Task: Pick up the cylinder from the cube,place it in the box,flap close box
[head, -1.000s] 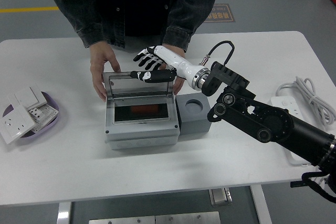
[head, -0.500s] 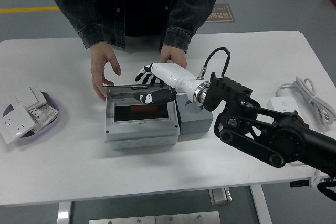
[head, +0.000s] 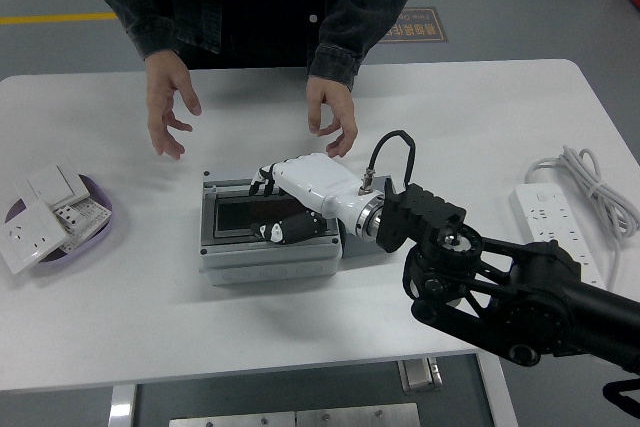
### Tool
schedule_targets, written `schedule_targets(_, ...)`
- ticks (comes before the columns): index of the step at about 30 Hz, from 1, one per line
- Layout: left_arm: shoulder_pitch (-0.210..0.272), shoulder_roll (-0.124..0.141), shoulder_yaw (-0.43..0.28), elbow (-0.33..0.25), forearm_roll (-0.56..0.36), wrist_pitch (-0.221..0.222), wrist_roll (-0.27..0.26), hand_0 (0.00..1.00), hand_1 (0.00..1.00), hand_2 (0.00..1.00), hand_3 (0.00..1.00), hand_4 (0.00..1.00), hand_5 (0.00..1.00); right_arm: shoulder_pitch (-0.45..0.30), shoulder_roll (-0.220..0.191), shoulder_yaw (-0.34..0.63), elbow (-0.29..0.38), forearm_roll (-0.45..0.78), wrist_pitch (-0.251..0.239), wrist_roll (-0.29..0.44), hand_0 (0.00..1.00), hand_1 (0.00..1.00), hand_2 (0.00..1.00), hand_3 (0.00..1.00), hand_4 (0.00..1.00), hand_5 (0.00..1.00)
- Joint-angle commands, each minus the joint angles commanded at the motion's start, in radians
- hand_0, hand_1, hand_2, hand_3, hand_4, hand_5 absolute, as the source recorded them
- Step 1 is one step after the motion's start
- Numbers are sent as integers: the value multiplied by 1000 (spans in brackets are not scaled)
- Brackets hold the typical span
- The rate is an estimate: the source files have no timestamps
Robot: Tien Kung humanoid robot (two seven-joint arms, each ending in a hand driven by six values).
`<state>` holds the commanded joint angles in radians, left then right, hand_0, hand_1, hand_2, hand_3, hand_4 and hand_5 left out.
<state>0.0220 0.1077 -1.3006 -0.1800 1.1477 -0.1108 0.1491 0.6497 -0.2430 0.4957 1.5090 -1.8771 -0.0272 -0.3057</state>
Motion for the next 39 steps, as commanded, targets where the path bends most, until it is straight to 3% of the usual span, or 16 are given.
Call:
schedule_targets(6, 0, 2, 1, 0, -4, 1, 0, 640, 672, 662, 710, 761, 329, -27, -10, 64, 4, 68, -18, 28, 442, 574, 635, 692, 705, 466)
schedule_targets(13, 1, 2, 8, 0, -16, 2, -4, 639, 672, 663, 709, 760, 327, -74, -73, 217, 112, 84, -20, 44, 496, 577, 634, 693, 657, 491)
schedule_targets(16, 2, 3, 2, 0, -14, 3, -2, 639, 672, 663, 709, 760, 327, -126, -104, 307, 139, 138, -31, 98, 496, 577, 634, 693, 657, 491)
schedule_targets(20, 6, 3, -9, 0, -13, 4, 3, 639, 672, 661, 709, 759, 325, -206, -122, 426, 105, 240, -38, 184, 495, 571, 634, 692, 678, 476)
schedule_targets(28, 13, 1, -43, 0, 13, 5, 19, 639, 672, 662, 708, 757, 323, -374, -79, 668, -23, 438, -35, 344, 497, 568, 630, 686, 679, 468)
schedule_targets(30, 11, 1, -41, 0, 11, 5, 19, 639, 672, 662, 708, 757, 323, -412, -68, 719, -39, 479, -31, 366, 497, 568, 630, 686, 679, 468)
schedule_targets(31, 10, 2, -42, 0, 11, 5, 19, 638, 672, 662, 708, 757, 320, -430, -63, 745, -46, 499, -31, 375, 548, 657, 680, 686, 673, 462)
schedule_targets(39, 4, 5, -37, 0, 8, 5, 19, 639, 672, 663, 708, 757, 321, -514, -15, 922, -71, 572, -39, 416, 556, 669, 693, 682, 688, 439)
